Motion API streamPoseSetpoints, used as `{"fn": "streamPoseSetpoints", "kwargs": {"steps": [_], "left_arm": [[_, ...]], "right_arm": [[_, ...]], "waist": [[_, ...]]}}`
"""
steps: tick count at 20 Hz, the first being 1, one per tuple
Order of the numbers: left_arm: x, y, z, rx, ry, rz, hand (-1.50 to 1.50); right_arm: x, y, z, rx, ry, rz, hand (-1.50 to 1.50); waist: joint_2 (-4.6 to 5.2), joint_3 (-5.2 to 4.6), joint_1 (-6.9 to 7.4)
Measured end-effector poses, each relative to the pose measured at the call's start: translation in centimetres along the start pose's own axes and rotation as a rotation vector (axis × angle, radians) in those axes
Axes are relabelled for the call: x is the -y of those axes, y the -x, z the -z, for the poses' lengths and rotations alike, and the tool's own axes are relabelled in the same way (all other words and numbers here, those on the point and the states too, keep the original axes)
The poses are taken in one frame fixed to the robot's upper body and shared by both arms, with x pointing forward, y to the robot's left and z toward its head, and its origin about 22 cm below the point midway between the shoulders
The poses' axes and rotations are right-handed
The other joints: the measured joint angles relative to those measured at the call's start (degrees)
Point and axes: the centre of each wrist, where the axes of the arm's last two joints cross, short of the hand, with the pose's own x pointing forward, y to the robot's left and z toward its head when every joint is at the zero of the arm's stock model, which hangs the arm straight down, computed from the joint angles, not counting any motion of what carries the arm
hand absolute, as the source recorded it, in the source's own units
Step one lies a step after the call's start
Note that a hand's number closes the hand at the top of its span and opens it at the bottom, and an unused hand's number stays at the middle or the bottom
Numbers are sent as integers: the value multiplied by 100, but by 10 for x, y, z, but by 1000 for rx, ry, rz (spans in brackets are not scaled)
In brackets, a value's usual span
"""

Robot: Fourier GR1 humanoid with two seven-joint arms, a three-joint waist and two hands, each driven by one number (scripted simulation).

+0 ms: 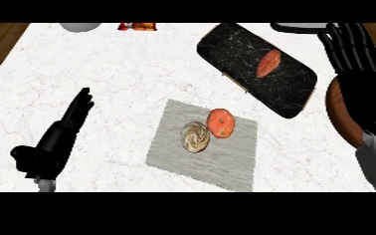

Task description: Pick the cupcake from the placemat and place it in the bowl

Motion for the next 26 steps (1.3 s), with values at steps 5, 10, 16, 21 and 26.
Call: {"fn": "streamPoseSetpoints", "kwargs": {"steps": [5, 10, 16, 21, 26], "left_arm": [[-12, -13, 17, 32, -107, 28, 0], [-31, -17, 19, 16, -206, 55, 0], [-45, -16, 20, -8, -263, 52, 0], [-43, -22, 28, -4, -264, 45, 0], [-39, -23, 36, -1, -249, 40, 0]], "right_arm": [[-40, -17, 21, 56, -102, -72, 150], [-20, 5, 4, -196, -110, -471, -150], [-74, 24, -66, -318, -39, -622, -150], [-115, -1, -103, -358, -6, -701, -150], [-135, -37, -88, -401, 26, -758, -150]], "waist": [[51, 116, -8], [15, 73, -219], [-18, 127, -361], [13, 145, -278], [49, 155, -148]]}}
